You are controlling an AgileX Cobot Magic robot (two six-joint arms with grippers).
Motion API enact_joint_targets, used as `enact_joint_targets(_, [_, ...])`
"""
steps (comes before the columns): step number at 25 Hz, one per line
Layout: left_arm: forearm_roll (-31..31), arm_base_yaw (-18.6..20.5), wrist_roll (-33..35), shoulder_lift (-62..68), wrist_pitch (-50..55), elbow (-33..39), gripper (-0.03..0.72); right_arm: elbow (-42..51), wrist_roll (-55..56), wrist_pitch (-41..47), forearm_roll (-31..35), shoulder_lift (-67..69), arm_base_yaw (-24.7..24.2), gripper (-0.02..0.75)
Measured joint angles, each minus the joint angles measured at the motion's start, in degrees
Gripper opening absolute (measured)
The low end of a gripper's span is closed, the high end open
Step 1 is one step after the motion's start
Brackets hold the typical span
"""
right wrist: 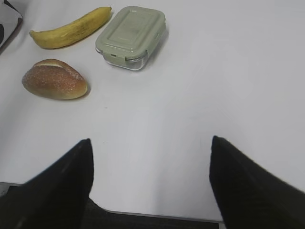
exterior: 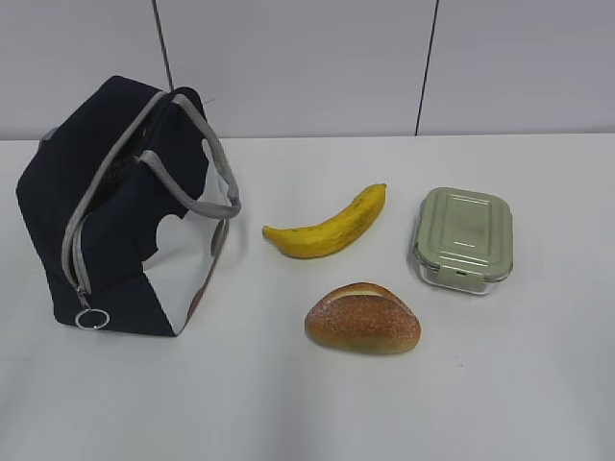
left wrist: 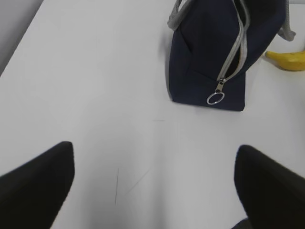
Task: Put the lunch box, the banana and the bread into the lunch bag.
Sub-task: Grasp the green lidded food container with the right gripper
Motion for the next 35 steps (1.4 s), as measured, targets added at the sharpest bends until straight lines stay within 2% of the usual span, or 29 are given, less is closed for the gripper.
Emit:
enact_joint_targets(8, [0.0,0.0,0.0,0.0,0.0,0.0,0.663,0.0,0.0,0.0,0.0,0.0,0.0,0.561])
enact_joint_targets(20, [-1.5,0.0,0.0,2.4,-0.5,-1.1,0.616,0.0,0.0,0.0,0.0,0.0,0.0,0.561])
enact_joint_targets(25, [-3.2,0.0,0.0,12.9,-4.1,-5.7,0.541,0.0,0.0,0.0,0.0,0.0,0.0,0.561])
enact_joint_targets(30, [-7.5,0.0,1.7,27.7,-9.0,-12.4,0.534,0.0,0.0,0.0,0.0,0.0,0.0,0.561])
enact_joint_targets(35, [-12.3,0.0,6.1,45.1,-9.4,-23.2,0.531,0.0,0.0,0.0,0.0,0.0,0.0,0.561])
